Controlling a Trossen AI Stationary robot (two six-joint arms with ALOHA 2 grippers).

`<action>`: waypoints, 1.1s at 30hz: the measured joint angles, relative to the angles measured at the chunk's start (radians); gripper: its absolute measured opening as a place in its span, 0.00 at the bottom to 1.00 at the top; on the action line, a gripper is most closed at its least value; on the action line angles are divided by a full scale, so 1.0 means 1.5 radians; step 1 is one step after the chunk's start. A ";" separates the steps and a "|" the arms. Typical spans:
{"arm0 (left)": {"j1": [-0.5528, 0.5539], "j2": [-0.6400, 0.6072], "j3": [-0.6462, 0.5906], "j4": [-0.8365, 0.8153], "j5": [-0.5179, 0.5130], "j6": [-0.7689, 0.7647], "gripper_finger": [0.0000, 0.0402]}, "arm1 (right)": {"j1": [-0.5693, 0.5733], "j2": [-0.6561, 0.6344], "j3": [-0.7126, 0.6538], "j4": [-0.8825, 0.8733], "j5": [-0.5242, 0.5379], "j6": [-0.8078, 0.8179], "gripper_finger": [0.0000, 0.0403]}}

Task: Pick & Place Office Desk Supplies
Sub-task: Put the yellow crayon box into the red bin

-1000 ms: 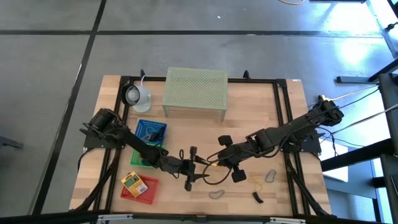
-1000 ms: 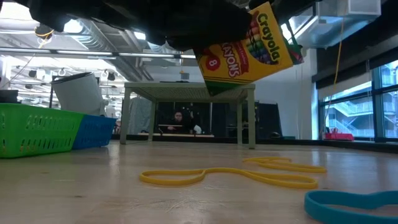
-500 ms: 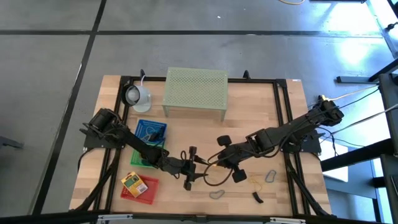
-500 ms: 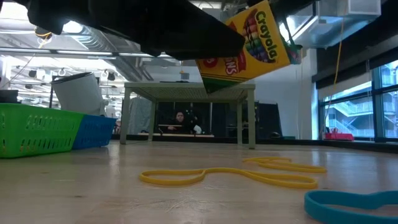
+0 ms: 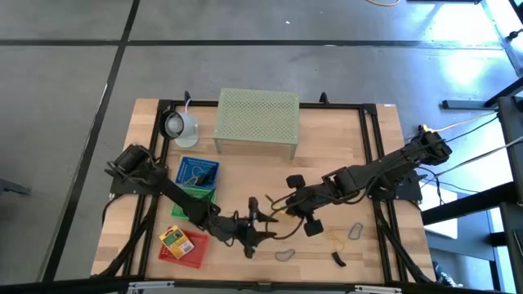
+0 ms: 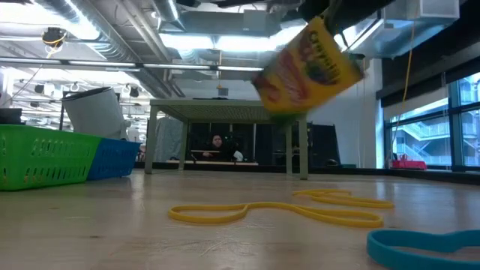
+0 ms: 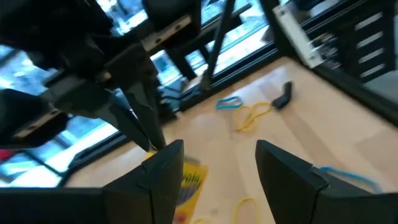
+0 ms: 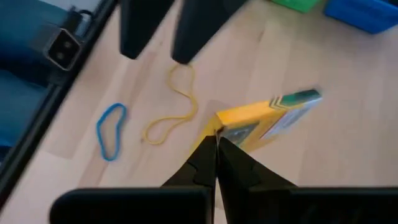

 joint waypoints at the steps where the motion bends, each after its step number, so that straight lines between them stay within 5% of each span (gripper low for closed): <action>1: -0.002 0.000 0.002 -0.002 -0.015 0.008 0.48 | 0.000 0.000 0.000 0.001 0.002 0.001 0.02; 10: 0.021 0.000 0.004 -0.033 -0.028 -0.003 0.48 | 0.001 0.000 0.000 0.003 -0.003 -0.001 0.02; 21: 0.055 0.000 0.005 -0.119 -0.020 -0.149 0.46 | 0.005 0.000 0.000 0.005 -0.003 -0.031 0.02; 33: 0.049 0.000 0.004 -0.132 -0.017 -0.150 0.06 | 0.005 0.000 0.000 0.002 0.013 -0.033 0.02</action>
